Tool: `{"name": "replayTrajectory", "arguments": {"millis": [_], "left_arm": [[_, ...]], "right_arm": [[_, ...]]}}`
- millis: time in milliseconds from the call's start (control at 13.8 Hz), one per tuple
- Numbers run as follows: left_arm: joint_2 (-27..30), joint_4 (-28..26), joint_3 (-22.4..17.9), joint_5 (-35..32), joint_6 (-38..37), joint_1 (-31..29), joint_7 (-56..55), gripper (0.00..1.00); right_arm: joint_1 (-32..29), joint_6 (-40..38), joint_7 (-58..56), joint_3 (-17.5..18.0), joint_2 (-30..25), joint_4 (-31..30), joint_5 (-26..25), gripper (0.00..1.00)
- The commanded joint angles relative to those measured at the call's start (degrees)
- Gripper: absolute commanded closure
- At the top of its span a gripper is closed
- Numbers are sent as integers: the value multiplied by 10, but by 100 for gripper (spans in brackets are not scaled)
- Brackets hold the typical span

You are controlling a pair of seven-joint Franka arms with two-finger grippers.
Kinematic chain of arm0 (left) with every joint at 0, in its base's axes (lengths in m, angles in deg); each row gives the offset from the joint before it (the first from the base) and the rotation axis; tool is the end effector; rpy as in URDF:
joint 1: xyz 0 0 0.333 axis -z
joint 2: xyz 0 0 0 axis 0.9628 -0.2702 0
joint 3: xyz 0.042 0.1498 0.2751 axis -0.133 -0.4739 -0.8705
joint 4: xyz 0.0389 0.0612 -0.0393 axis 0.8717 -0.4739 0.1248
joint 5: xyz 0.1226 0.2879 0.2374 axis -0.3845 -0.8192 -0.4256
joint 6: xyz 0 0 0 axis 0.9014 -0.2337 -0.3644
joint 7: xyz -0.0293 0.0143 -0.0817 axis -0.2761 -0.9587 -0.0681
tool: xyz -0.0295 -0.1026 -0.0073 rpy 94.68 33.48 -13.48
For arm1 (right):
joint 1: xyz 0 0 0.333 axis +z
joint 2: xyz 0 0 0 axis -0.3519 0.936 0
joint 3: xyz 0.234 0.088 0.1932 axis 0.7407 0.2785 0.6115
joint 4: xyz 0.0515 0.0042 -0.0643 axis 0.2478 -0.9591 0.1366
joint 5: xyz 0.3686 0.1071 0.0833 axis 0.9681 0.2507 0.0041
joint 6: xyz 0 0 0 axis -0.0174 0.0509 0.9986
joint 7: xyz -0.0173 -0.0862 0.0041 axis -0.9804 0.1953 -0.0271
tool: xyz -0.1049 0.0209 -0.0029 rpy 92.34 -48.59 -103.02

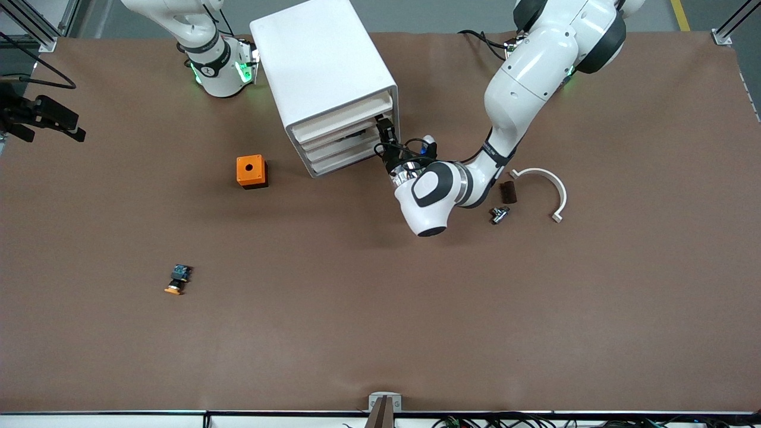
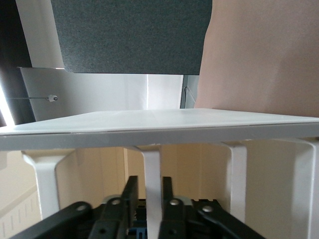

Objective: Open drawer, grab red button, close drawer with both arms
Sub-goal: 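Grasp the drawer handle with the left gripper and pull it open, then release the drawer with the left gripper while the right gripper reaches in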

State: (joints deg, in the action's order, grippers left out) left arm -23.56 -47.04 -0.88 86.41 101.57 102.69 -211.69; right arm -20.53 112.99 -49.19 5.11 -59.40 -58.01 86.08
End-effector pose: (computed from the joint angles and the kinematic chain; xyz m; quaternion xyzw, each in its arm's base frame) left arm 0.4214 -0.4805 0.1735 -0.4181 -0.6128 0.5464 0.3887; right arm 0.5083 -0.0434 0.6376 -0.9997 0.0126 0.0134 0.0137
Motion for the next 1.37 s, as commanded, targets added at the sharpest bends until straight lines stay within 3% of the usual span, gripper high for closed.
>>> {"name": "replayTrajectory", "arguments": {"millis": [0,434,578,795,940,1157,1301], "left_arm": [[-1,1,-3,-2,-7,-1,-7,80],[0,5,-6,-1,-7,-13,-13,89],[-1,5,-6,-1,-6,-27,-27,90],[-1,6,-6,4,-2,-58,-29,90],[-3,11,-6,5,-1,-79,-29,90],[-3,14,-6,5,-1,-103,-28,90],[-2,18,-6,6,-1,-119,-28,89]], "right_arm": [[0,-37,10,1,15,34,-1,0],[-1,-28,3,1,81,47,-9,0],[-5,-5,3,-1,137,50,-12,0],[5,-4,13,0,144,51,-21,0],[34,-8,103,2,143,48,-16,0],[142,-4,347,3,139,30,-11,0],[213,28,499,2,137,15,25,0]]}}
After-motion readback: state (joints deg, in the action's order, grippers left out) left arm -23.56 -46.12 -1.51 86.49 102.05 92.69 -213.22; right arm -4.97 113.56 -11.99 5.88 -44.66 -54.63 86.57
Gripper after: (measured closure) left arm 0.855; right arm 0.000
